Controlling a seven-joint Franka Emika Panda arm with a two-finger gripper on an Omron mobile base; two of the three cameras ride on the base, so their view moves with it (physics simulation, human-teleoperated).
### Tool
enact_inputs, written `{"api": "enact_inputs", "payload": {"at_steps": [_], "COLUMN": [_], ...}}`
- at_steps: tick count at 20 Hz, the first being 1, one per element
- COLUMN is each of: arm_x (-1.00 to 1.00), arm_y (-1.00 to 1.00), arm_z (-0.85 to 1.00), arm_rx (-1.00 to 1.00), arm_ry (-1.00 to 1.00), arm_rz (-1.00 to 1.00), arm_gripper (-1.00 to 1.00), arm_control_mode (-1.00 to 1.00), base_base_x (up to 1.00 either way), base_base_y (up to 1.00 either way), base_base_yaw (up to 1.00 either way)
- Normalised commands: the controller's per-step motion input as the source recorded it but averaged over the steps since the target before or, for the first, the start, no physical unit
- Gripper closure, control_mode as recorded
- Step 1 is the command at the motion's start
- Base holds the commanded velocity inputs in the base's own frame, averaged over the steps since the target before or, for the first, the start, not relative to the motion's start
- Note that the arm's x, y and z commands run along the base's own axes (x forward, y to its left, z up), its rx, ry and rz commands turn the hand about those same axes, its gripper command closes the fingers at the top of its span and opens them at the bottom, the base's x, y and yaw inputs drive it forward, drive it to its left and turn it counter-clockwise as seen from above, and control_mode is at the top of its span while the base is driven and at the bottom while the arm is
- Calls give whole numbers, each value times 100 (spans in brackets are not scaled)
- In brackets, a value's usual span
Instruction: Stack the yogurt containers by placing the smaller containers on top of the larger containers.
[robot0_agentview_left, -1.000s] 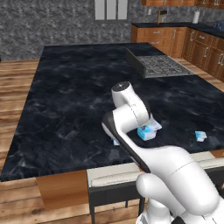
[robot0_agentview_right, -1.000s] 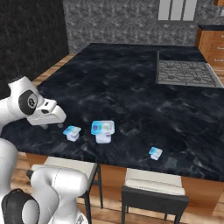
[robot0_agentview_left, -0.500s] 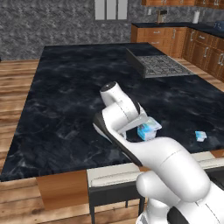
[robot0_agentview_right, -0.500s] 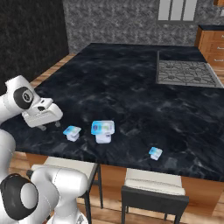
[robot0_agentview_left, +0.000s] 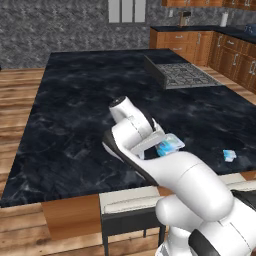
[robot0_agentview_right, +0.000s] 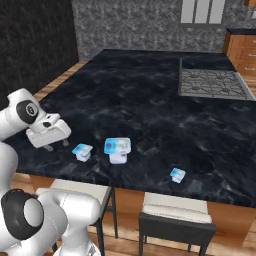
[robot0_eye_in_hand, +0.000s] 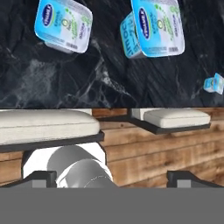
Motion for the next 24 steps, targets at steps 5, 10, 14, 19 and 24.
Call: {"api": "enact_inputs", "payload": {"at_steps": [5,10,14,19,24], "arm_x": [0,0,4,10,16], "arm_y": [0,0,1,9,11], "arm_z": [-24,-3,0,0,-6], "arm_rx": [-4,-2,0,-1,-2], "arm_ry": [0,-1,-3,-1,0], "arm_rz": [0,0,0,0,0], "arm_gripper": [-100,-100,-100,-100,-100], "arm_control_mode": [-100,-100,-100,-100,-100], "base_base_x": [0,0,0,0,0], "base_base_y": [0,0,0,0,0], "base_base_yaw": [0,0,0,0,0]}}
